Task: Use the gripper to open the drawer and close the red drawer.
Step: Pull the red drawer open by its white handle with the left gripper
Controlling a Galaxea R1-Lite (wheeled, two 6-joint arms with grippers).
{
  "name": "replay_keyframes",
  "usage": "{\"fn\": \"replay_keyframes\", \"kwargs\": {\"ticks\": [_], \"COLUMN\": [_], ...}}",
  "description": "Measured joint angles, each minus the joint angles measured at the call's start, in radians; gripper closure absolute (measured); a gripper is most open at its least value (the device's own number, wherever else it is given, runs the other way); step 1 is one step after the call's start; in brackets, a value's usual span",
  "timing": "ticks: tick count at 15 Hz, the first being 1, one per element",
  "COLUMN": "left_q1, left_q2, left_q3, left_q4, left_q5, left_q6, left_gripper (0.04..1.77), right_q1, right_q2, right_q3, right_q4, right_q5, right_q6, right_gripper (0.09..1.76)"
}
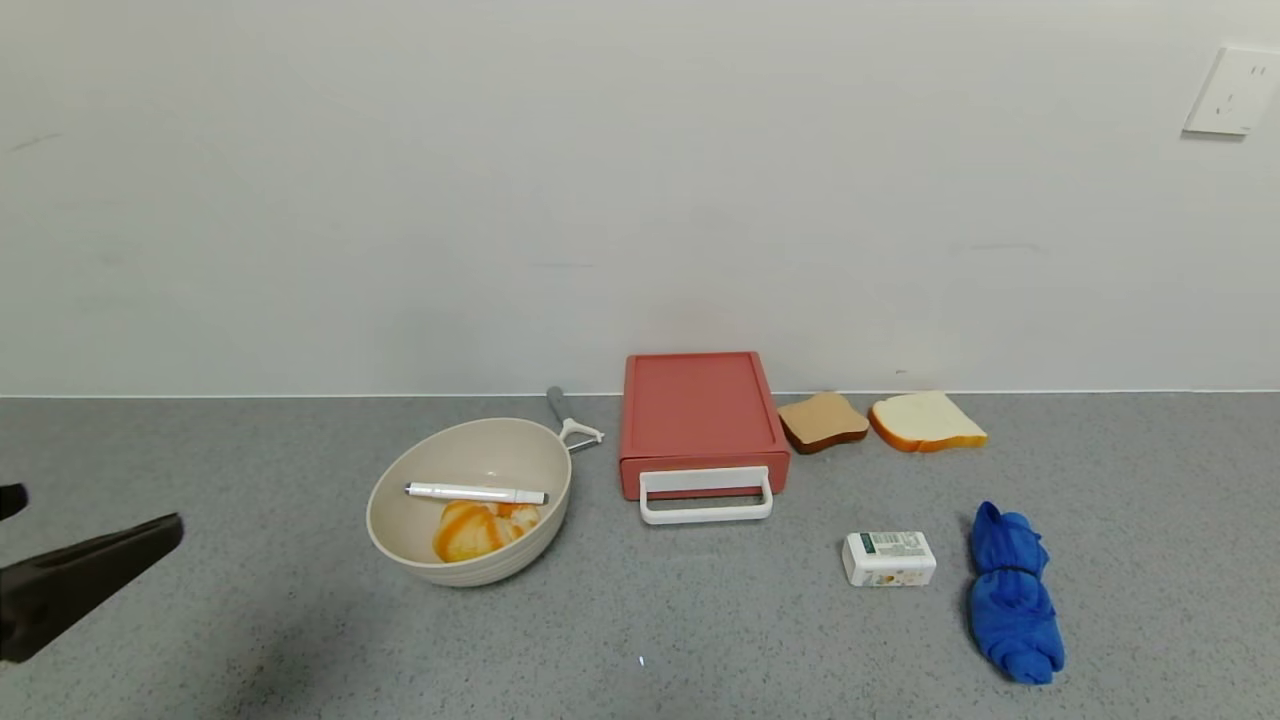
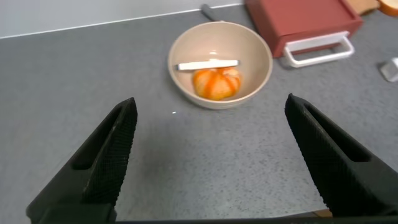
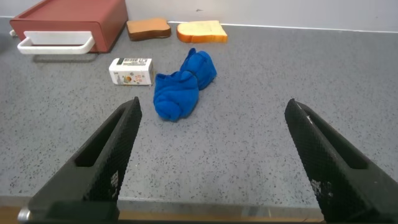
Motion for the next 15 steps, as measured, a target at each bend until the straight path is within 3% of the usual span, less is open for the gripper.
{"fn": "replay_keyframes", "kwargs": {"ticks": [6, 14, 15], "left_q1": [-0.232, -0.402, -0.421], "left_q2": [0.27, 0.499, 0.521], "left_q3": [-0.176, -0.311, -0.321], "left_q4": [0.008, -0.003, -0.003], "left_q5": [-0.014, 0.018, 0.038], "left_q6": [0.01, 0.003, 0.005], "left_gripper": [0.09, 0.1, 0.31], "right_q1": [0.0, 0.0, 0.0], "right_q2": [0.0, 0.0, 0.0], "right_q3": [0.0, 0.0, 0.0], "right_q4": [0.001, 0.001, 0.001], "right_q5": [0.0, 0.0, 0.0], "right_q6": [0.0, 0.0, 0.001], "right_gripper": [0.15, 0.15, 0.15]}}
